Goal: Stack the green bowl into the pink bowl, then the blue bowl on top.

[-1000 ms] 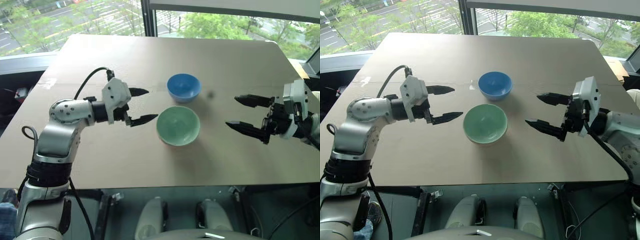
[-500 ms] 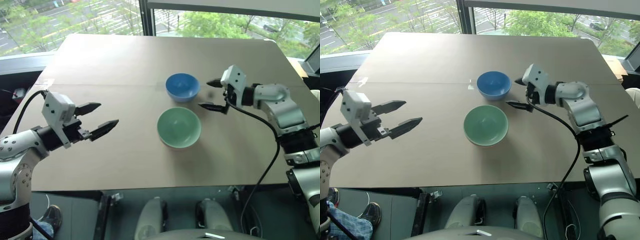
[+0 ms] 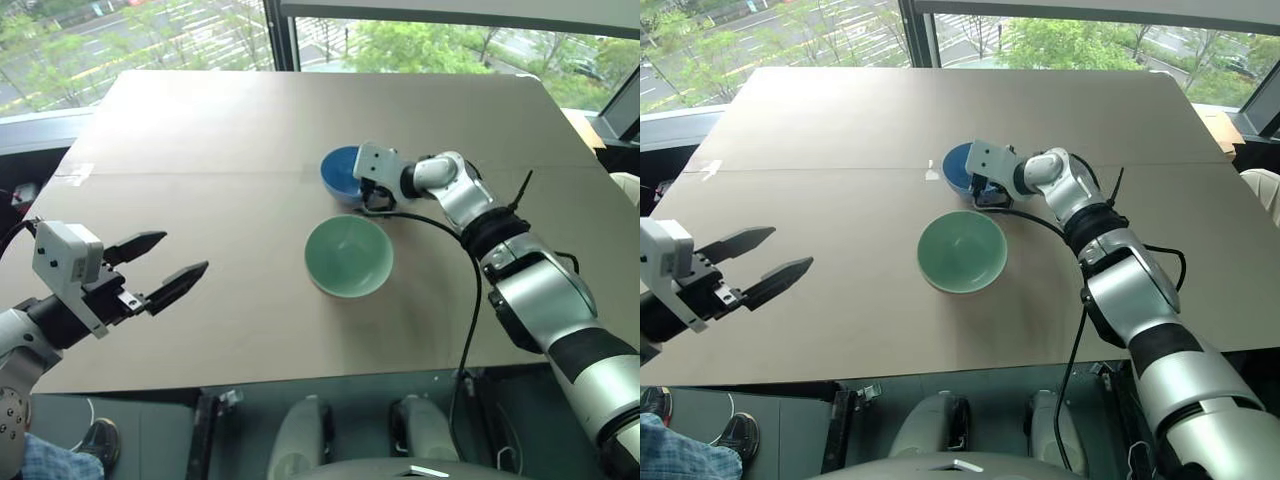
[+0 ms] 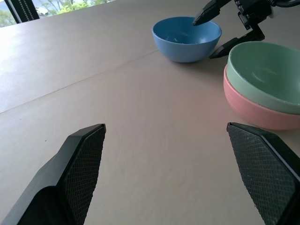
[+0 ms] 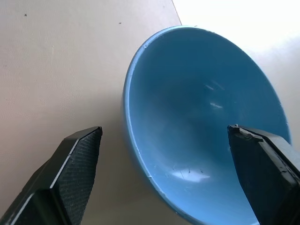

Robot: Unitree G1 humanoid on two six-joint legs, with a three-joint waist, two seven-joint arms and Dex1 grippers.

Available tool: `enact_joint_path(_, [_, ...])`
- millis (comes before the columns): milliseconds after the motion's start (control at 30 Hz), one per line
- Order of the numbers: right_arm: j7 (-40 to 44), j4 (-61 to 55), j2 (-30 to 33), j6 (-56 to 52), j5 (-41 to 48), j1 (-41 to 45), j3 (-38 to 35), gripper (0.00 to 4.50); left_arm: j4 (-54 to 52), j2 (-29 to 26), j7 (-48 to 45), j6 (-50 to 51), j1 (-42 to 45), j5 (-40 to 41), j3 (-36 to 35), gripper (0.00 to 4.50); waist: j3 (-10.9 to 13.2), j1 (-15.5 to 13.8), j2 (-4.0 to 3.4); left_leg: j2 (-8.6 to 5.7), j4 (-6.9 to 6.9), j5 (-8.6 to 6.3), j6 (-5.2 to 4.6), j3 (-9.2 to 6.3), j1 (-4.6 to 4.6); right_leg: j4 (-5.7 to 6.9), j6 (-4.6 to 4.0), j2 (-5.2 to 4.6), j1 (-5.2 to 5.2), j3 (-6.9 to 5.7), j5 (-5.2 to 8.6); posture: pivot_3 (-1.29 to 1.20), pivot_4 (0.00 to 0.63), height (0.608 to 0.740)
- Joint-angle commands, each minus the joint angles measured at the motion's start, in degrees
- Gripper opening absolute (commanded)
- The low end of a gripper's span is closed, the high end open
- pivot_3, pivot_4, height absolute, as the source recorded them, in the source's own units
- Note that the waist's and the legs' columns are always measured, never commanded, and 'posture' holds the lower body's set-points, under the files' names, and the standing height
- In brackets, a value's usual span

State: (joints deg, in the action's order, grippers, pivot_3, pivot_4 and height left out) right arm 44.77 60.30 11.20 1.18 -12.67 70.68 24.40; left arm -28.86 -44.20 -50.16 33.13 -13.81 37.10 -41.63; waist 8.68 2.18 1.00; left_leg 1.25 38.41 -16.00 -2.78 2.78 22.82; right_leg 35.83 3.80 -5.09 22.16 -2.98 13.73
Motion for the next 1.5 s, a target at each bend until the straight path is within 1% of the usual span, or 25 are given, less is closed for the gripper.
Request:
enact_joint_path(33, [-3.9, 4.3, -2.4, 3.0, -4.3, 3.2, 1.6, 4.5, -0.9, -0.9, -0.2, -2.4, 0.0, -0.4, -0.6, 4.39, 0.0, 0.2, -0.02, 0.0, -0.02, 0.01, 0.01, 0.01, 0.0, 0.0, 0.0, 0.0, 0.02, 0.0, 0.0, 0.0, 0.15, 0.74])
enact_joint_path(67, [-4.3, 5.4, -3.0, 3.0, -5.0, 3.6, 1.7, 4.5, -1.1, -0.9, 0.0, -2.3, 0.1, -0.1, -0.5, 4.39, 0.0, 0.2, -0.01, 0.0, -0.05, 0.02, 0.04, 0.01, 0.0, 0.0, -0.01, 0.01, 0.04, 0.0, 0.0, 0.0, 0.15, 0.74])
enact_joint_path(133, [-4.4, 6.7, -3.6, 4.0, -6.3, 4.1, 2.0, 3.97, -1.1, -1.0, 0.0, -2.5, 0.2, -0.1, -0.2, 4.5, 0.0, 0.3, -0.04, 0.01, -0.09, 0.05, 0.09, 0.01, 0.0, 0.0, -0.01, 0.05, 0.06, 0.01, 0.01, 0.0, 0.15, 0.74])
enact_joint_path(200, [-3.9, 7.2, -3.9, 5.1, -6.7, 4.3, 1.7, 3.38, -1.1, -1.0, 0.0, -2.7, 0.1, -0.1, -0.1, 4.5, 0.1, 0.3, -0.09, 0.02, -0.09, 0.06, 0.11, 0.01, 0.0, 0.01, -0.02, 0.06, 0.08, 0.01, 0.01, 0.0, 0.15, 0.74])
enact_joint_path(300, [-3.7, 7.4, -4.1, 5.5, -6.8, 4.6, 0.8, 2.1, -0.9, -0.8, 0.0, -3.0, 0.2, 0.3, 0.0, 4.5, 0.1, 0.3, -0.13, 0.02, -0.09, 0.07, 0.11, 0.01, 0.0, 0.01, -0.02, 0.06, 0.12, 0.01, 0.01, 0.0, 0.15, 0.74])
enact_joint_path(333, [-3.6, 7.4, -4.0, 5.8, -6.9, 4.6, 0.7, 1.54, -0.8, -0.8, 0.0, -3.0, 0.3, 0.4, 0.0, 4.5, 0.1, 0.3, -0.12, 0.02, -0.09, 0.07, 0.11, 0.02, 0.0, 0.01, -0.02, 0.06, 0.12, 0.02, 0.01, 0.0, 0.15, 0.74])
enact_joint_path(367, [-3.5, 7.3, -3.9, 5.9, -7.0, 4.6, 0.6, 1.32, -0.8, -0.9, 0.0, -3.0, 0.5, 0.4, 0.4, 4.5, 0.1, 0.3, -0.14, 0.02, -0.09, 0.07, 0.11, 0.02, 0.0, 0.01, -0.02, 0.06, 0.12, 0.02, 0.01, 0.0, 0.15, 0.74])
enact_joint_path(400, [-3.3, 7.2, -3.8, 6.1, -7.1, 4.6, 0.5, 0.87, -0.8, -1.0, 0.0, -3.1, 0.6, 0.3, 0.7, 4.5, 0.1, 0.3, -0.15, 0.03, -0.09, 0.07, 0.12, 0.01, 0.0, 0.02, -0.02, 0.06, 0.14, 0.02, 0.01, 0.0, 0.15, 0.74])
enact_joint_path(467, [-2.6, 7.0, -3.6, 6.2, -7.3, 4.5, 0.5, 0.18, -0.5, -1.2, -0.2, -3.3, 0.8, 0.0, 1.5, 4.5, 0.1, 0.3, -0.15, 0.03, -0.1, 0.07, 0.12, 0.01, 0.0, 0.02, -0.02, 0.06, 0.14, 0.02, 0.01, 0.0, 0.15, 0.74])
enact_joint_path(500, [-2.4, 7.0, -3.6, 6.2, -7.3, 4.4, 0.5, 0.09, -0.4, -1.3, -0.2, -3.5, 0.8, -0.1, 1.7, 4.5, 0.1, 0.3, -0.14, 0.02, -0.1, 0.07, 0.12, 0.01, 0.01, 0.02, -0.02, 0.06, 0.15, 0.02, 0.01, 0.0, 0.15, 0.74])
enact_joint_path(667, [-2.4, 6.4, -2.1, 6.2, -6.8, 3.7, -0.5, 0.09, 1.2, -1.8, -0.4, -4.1, 2.4, -0.5, 3.8, 4.5, 0.1, 0.3, -0.14, 0.02, -0.11, 0.07, 0.12, 0.02, 0.02, 0.03, -0.03, 0.06, 0.17, 0.03, 0.01, 0.0, 0.15, 0.74])
enact_joint_path(767, [0.6, 3.3, -0.9, 5.4, -3.8, 4.0, -3.3, 0.09, 2.2, -2.1, -0.8, -4.8, 3.4, -0.9, 5.4, 4.5, 0.1, 0.3, -0.12, 0.02, -0.11, 0.07, 0.12, 0.03, 0.03, 0.02, -0.03, 0.06, 0.17, 0.04, 0.01, 0.0, 0.15, 0.74])
enact_joint_path(833, [3.8, -2.0, 0.6, 4.8, -1.0, 3.9, -5.9, 0.09, 2.8, -2.4, -1.1, -5.2, 4.2, -1.3, 6.6, 4.5, 0.1, 0.3, -0.11, 0.02, -0.12, 0.07, 0.12, 0.03, 0.05, 0.02, -0.02, 0.06, 0.16, 0.04, 0.01, 0.0, 0.15, 0.74])
enact_joint_path(900, [8.3, -11.1, 3.2, 3.1, 1.4, 2.5, -7.5, 0.09, 3.8, -2.5, -1.5, -5.5, 5.3, -1.4, 7.7, 4.5, 0.1, 0.3, -0.12, 0.03, -0.13, 0.07, 0.12, 0.03, 0.08, 0.02, -0.02, 0.07, 0.18, 0.05, 0.01, 0.0, 0.15, 0.74])
enact_joint_path(933, [12.2, -17.9, 4.8, 0.5, 3.5, 0.7, -8.0, 0.09, 4.2, -2.7, -1.8, -5.7, 6.0, -1.6, 8.5, 4.5, 0.1, 0.3, -0.12, 0.04, -0.15, 0.07, 0.11, 0.03, 0.1, 0.02, -0.02, 0.07, 0.2, 0.05, 0.01, 0.0, 0.15, 0.74])
enact_joint_path(1000, [19.9, -32.8, 8.3, -7.3, 7.5, -3.9, -7.9, 0.09, 5.1, -2.9, -2.2, -6.0, 7.5, -1.9, 10.2, 4.5, 0.0, 0.0, -0.07, 0.05, -0.18, 0.07, 0.11, 0.0, 0.12, 0.01, -0.02, 0.06, 0.21, 0.02, 0.01, 0.0, 0.15, 0.74])
enact_joint_path(1067, [25.6, -47.9, 12.5, -16.6, 10.6, -8.7, -6.8, 0.09, 7.0, -3.6, -3.2, -6.7, 9.1, -2.8, 12.2, 4.5, 0.0, -0.4, 0.0, 0.04, -0.21, 0.06, 0.1, -0.08, 0.16, -0.01, -0.02, 0.01, 0.19, -0.06, 0.0, 0.0, 0.15, 0.74])
enact_joint_path(1100, [27.4, -54.6, 14.3, -21.0, 12.2, -10.8, -6.5, 0.09, 8.3, -4.0, -4.0, -7.2, 10.1, -3.4, 13.4, 4.5, 0.0, -0.6, 0.02, 0.04, -0.21, 0.05, 0.09, -0.04, 0.15, 0.0, -0.02, 0.0, 0.2, -0.07, 0.0, 0.0, 0.15, 0.74])
enact_joint_path(1167, [29.2, -64.3, 17.0, -27.3, 14.3, -14.1, -6.1, 0.09, 10.5, -4.8, -5.2, -8.2, 12.1, -4.3, 15.3, 4.5, 0.0, -0.9, -0.03, 0.03, -0.14, 0.04, 0.07, -0.02, 0.18, -0.01, -0.02, -0.03, 0.19, -0.09, 0.0, 0.0, 0.15, 0.74])
enact_joint_path(1233, [31.1, -76.0, 20.7, -33.8, 16.9, -18.5, -5.1, 0.09, 14.9, -5.3, -6.8, -9.9, 17.2, -5.6, 18.8, 4.5, 0.0, -1.1, -0.06, 0.04, -0.08, 0.05, 0.06, 0.09, 0.13, 0.01, -0.01, 0.0, 0.21, -0.02, 0.0, 0.0, 0.15, 0.74])
enact_joint_path(1300, [30.4, -81.8, 22.1, -38.0, 17.9, -20.4, -4.5, 0.09, 17.4, -5.5, -8.1, -11.1, 20.3, -6.7, 21.0, 4.5, 0.0, -1.6, -0.01, 0.02, -0.05, 0.06, 0.06, 0.06, 0.09, 0.0, -0.02, -0.01, 0.2, -0.03, 0.01, 0.0, 0.15, 0.74])
enact_joint_path(1367, [28.9, -86.2, 22.9, -42.1, 18.8, -21.6, -3.7, 0.09, 20.0, -5.5, -9.7, -12.3, 23.5, -7.7, 23.5, 4.5, 0.0, -1.4, 0.07, 0.02, 0.0, 0.07, 0.07, 0.05, 0.05, 0.04, -0.03, 0.02, 0.18, -0.05, 0.0, 0.0, 0.15, 0.74])
enact_joint_path(1500, [26.5, -90.6, 23.2, -47.6, 20.7, -22.2, -2.9, 0.09, 23.5, -5.5, -11.8, -14.0, 27.2, -9.0, 26.4, 4.5, -0.1, -1.4, 0.14, 0.02, 0.04, 0.06, 0.05, 0.1, 0.04, 0.05, -0.05, 0.02, 0.19, 0.04, -0.02, 0.0, 0.15, 0.74])
